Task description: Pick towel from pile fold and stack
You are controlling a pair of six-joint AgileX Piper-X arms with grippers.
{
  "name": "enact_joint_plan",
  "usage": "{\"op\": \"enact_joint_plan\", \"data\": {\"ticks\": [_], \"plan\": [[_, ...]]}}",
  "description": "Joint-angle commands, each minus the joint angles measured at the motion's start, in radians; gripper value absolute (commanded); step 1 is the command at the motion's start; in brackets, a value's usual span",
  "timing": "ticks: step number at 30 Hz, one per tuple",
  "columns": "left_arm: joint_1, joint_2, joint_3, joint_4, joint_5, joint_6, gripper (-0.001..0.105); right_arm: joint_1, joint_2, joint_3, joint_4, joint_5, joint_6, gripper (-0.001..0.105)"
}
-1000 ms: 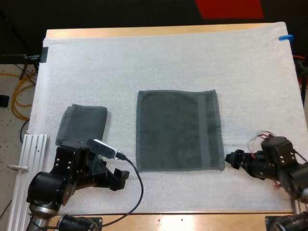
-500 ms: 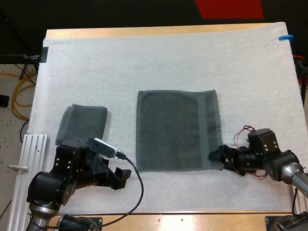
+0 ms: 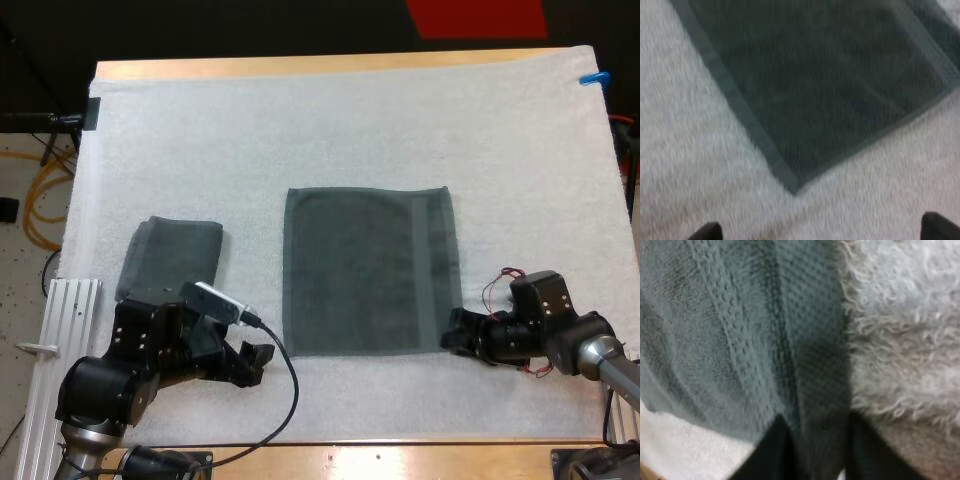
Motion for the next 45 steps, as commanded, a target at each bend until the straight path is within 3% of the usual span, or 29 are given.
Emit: {"op": "enact_joint_plan", "data": {"ticks": [1,5,8,12,19,27,34,41,45], "plan": [[0.001,0.001,-0.001,-0.022,0.011,-0.007,0.074,0.0,0.003,0.0,0.007,-0.001,-0.004,0.004],[0.001,0.022,-0.001,-0.062,0.028,-0.04,0.074,0.0,0.003,0.0,0.005,-0.001,-0.009,0.0],[0.001,0.066,0.019,-0.114,0.081,-0.116,0.074,0.0,0.003,0.0,0.005,-0.001,-0.012,0.0],[0.001,0.145,0.095,-0.231,0.152,-0.224,0.074,0.0,0.003,0.0,0.005,-0.001,-0.012,0.0],[0.001,0.305,0.192,-0.393,0.167,-0.273,0.074,0.0,0.003,0.0,0.005,-0.003,-0.012,0.0],[0.001,0.511,0.193,-0.527,0.221,-0.324,0.074,0.0,0.003,0.0,0.005,-0.005,-0.012,0.0],[0.001,0.696,0.193,-0.592,0.367,-0.329,0.074,0.0,0.003,0.0,0.005,-0.005,-0.012,0.0],[-0.021,0.762,0.186,-0.608,0.451,-0.346,0.074,0.0,0.003,0.0,0.005,-0.005,-0.012,0.0],[-0.044,0.762,0.186,-0.621,0.452,-0.358,0.072,0.0,0.003,0.0,0.005,-0.005,-0.012,0.0]]}}
